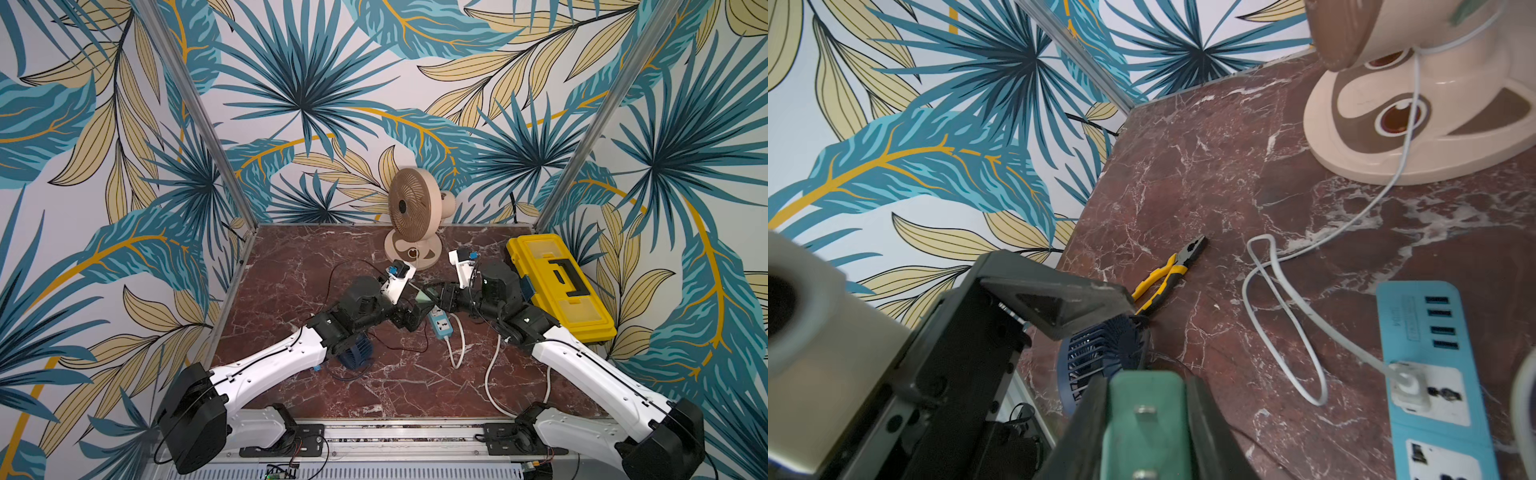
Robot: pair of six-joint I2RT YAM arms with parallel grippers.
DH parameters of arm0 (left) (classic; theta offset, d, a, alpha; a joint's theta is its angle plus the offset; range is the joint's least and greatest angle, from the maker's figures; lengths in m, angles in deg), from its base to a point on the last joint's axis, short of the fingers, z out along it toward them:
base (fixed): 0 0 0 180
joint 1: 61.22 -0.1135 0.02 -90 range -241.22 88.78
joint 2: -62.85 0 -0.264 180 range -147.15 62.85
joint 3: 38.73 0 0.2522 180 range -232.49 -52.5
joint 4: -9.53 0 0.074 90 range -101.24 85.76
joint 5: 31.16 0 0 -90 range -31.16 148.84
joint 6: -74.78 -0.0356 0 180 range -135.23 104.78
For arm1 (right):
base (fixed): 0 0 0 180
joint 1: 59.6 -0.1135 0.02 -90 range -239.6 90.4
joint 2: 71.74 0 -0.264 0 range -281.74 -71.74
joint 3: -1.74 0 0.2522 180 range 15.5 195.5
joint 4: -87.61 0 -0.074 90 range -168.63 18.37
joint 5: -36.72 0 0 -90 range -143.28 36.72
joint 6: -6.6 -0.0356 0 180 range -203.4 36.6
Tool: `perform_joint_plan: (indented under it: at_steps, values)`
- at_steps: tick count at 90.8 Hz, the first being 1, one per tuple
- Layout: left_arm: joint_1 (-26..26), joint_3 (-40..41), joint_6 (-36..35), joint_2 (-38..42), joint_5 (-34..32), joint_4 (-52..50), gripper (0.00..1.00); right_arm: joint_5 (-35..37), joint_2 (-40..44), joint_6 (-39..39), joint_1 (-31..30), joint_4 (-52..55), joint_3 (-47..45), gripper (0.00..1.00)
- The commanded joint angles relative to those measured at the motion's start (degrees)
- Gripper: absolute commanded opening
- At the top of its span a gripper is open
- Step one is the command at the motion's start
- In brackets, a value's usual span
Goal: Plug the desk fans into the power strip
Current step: Adjust the plug.
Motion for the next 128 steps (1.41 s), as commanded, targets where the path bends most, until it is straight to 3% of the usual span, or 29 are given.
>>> perform_joint_plan:
  at_steps: [1, 16, 35, 45, 55, 64, 90, 103, 113, 128]
  values:
    - [-2.4, -1.3, 4.3, 3.2, 1.7, -1.3, 1.0, 5.4, 4.1, 5.1, -0.3, 2.8, -1.5, 0.0]
    - [-10.8, -0.9, 11.2, 4.7, 15.8, 0.1, 1.0, 6.1, 6.4, 9.1, 0.6, 7.2, -1.1, 0.0]
    - [-14.6, -6.3, 7.4, 1.4, 31.5, -5.3, 0.99, -4.5, 2.5, 12.7, 1.0, 19.0, 5.8, 0.0]
    - [-16.7, -7.7, 8.1, -2.4, 41.4, -4.5, 0.92, -10.6, 0.7, 14.0, 1.3, 24.4, 8.8, 0.0]
    - [-17.7, -8.6, 9.4, -6.1, 48.9, -2.3, 0.78, -16.3, -0.7, 14.8, 1.6, 26.8, 10.7, 0.0]
    - [-17.7, -8.9, 10.4, -8.7, 53.0, -0.6, 0.7, -19.9, -1.6, 15.1, 2.0, 27.1, 11.6, 0.0]
    - [-14.4, -9.1, 7.7, -12.2, 57.5, -1.7, 0.73, -28.9, -5.8, 14.5, 3.2, 23.2, 13.8, 0.0]
    - [-12.7, -9.4, 6.0, -13.2, 58.7, -3.3, 0.59, -30.4, -8.0, 14.6, 3.6, 22.6, 15.0, 0.0]
    - [-12.6, -8.7, 6.5, -13.2, 59.6, -1.9, 0.54, -31.3, -8.7, 14.2, 4.3, 21.5, 14.9, 0.0]
    - [-12.6, -7.5, 7.4, -12.3, 60.7, 0.0, 0.59, -32.8, -8.8, 13.9, 5.5, 20.3, 14.0, 0.0]
